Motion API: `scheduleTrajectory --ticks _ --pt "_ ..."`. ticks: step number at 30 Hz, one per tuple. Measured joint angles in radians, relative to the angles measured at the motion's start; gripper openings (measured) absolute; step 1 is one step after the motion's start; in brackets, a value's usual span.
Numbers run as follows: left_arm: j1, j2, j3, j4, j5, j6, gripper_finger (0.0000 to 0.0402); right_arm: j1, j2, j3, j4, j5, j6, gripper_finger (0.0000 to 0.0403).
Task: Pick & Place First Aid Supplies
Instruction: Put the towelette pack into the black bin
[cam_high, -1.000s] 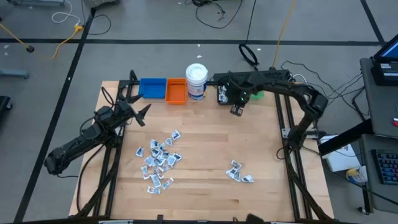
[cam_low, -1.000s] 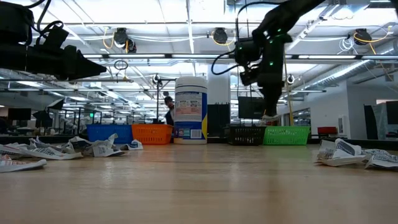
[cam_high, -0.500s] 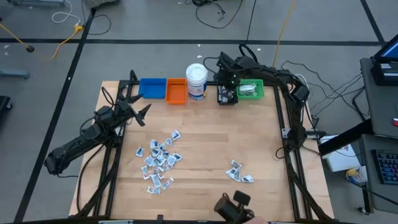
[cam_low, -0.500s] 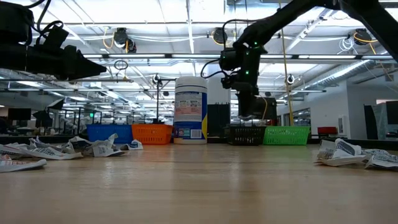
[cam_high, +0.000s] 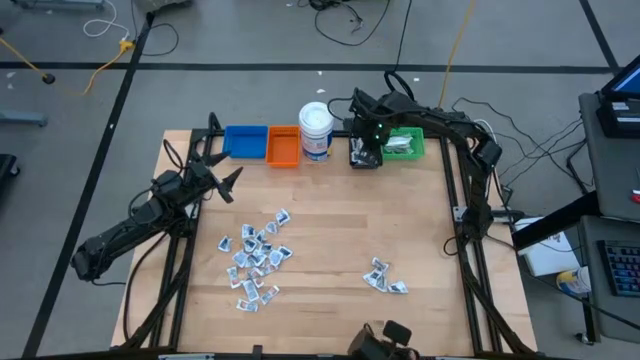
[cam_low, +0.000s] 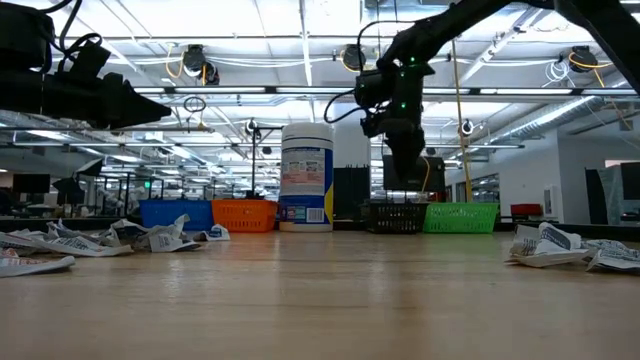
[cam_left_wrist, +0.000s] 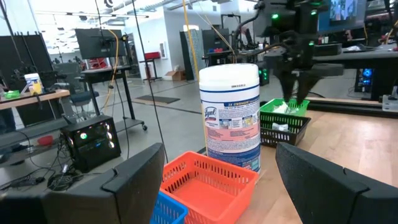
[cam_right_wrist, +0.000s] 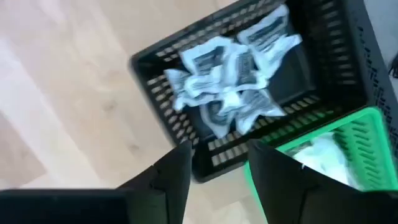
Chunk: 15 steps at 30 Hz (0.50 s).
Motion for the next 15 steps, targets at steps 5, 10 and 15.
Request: scheduleTrajectory --ticks 5,10,15 --pt "0.0 0.0 0.0 0.0 0.0 0.0 0.031 0.048 -0.085 -0.116 -0.003 0.003 0.084 0.0151" --pt "0.0 0.0 0.0 0.0 0.0 0.0 0.031 0.12 -0.172 -0.247 0.018 0.007 0.252 0.0144" --pt "0.0 0.0 0.0 0.0 0.0 0.0 0.031 0.219 -0.239 -0.335 0.04 0.074 0.493 0.0149"
